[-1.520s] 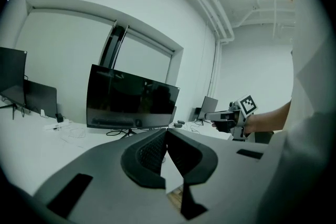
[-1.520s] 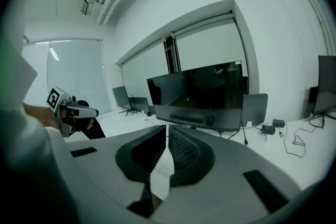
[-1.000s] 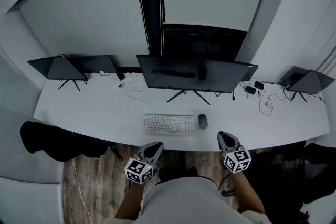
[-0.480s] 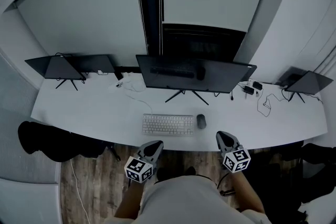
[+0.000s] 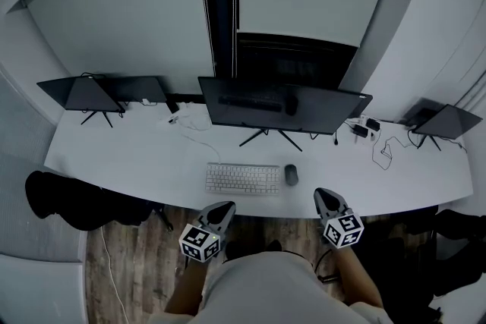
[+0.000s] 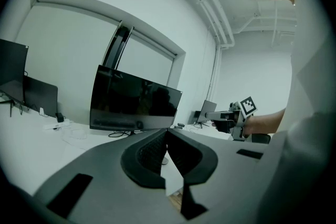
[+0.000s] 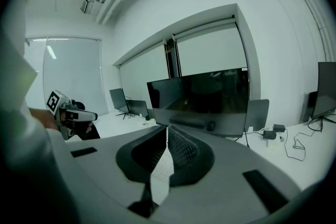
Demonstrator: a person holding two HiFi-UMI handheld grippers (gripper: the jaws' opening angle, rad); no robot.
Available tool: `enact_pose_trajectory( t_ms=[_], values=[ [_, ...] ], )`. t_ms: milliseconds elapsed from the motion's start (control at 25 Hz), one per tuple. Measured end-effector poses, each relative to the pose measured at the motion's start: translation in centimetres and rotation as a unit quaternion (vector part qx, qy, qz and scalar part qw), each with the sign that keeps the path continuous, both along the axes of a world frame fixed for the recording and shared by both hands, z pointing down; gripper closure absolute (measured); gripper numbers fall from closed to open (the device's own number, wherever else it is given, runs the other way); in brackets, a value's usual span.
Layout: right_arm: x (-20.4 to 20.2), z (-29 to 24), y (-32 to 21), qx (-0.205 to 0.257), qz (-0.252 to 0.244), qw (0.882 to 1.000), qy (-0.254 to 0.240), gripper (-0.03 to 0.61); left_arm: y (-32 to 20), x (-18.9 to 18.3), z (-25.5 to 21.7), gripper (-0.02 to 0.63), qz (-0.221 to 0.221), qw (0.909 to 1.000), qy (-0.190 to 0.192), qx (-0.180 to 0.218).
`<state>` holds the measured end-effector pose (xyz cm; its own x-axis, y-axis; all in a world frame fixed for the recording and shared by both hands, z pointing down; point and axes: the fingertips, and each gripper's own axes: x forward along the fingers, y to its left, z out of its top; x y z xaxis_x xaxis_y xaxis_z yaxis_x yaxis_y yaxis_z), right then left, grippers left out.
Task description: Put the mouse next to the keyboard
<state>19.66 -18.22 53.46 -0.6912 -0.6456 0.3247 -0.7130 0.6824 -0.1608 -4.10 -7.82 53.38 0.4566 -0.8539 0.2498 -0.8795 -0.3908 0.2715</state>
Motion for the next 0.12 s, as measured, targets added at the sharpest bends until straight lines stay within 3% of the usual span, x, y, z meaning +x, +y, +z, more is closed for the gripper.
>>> enact_pose_trajectory(
  t_ms=[120],
  values=[
    [0.03, -0.19, -0.15, 0.001, 0.0, 1.0, 0.0, 0.543, -0.19, 0.01, -0.2, 0.597, -0.003, 1.0, 0.003, 0.002]
  ],
)
